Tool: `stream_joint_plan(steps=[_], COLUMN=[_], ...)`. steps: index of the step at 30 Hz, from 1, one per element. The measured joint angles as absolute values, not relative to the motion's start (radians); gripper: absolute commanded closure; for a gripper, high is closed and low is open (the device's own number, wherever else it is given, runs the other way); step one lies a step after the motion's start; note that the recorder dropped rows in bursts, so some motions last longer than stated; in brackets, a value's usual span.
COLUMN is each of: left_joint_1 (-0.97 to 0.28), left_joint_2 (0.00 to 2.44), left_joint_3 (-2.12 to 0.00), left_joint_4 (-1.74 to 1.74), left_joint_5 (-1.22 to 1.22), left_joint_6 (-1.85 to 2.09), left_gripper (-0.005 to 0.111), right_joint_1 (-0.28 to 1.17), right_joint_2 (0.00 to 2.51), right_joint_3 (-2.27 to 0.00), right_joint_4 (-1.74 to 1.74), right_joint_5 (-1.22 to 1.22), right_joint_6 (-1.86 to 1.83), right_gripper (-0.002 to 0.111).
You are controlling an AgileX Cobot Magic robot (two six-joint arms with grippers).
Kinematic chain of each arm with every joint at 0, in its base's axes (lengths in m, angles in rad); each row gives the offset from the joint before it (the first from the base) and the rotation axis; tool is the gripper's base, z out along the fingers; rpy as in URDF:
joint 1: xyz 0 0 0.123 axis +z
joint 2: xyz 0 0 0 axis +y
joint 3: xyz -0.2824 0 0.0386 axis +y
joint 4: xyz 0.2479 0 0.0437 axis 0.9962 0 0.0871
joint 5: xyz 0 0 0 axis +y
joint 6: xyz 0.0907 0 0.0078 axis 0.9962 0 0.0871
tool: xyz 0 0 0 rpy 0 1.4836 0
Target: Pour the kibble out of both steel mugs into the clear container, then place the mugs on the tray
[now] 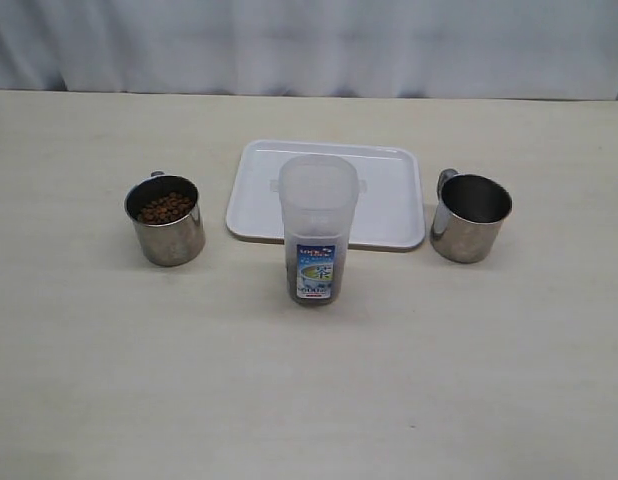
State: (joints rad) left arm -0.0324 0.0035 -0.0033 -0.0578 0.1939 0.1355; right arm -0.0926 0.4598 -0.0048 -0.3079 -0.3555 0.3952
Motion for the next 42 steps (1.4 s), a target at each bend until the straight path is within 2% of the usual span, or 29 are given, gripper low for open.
stream_joint_plan(steps=[7,9,42], left_joint_1=[-0.032,-0.032,-0.032], left_joint_2=[0.003,0.003,0.003], left_joint_3=[-0.003,-0.003,-0.003], left_joint_4=[-0.058,-0.058,-0.058], left_joint_5=[0.194,0.194,0.194], left_joint_6=[0.136,0.136,0.136], left_gripper=[0.107,0.107,0.107], right_joint_1=[-0.093,-0.093,-0.046], right_joint_2=[0.025,0.009,0.004], right_joint_3=[-0.005,-0.005,-0.005], right_joint_4=[-0.376,-0.343,-0.308], right_joint_5=[0.095,0.133,0.163], right_joint_6=[0.582,0.569,0.568], right_gripper=[0.104,0.104,0.104])
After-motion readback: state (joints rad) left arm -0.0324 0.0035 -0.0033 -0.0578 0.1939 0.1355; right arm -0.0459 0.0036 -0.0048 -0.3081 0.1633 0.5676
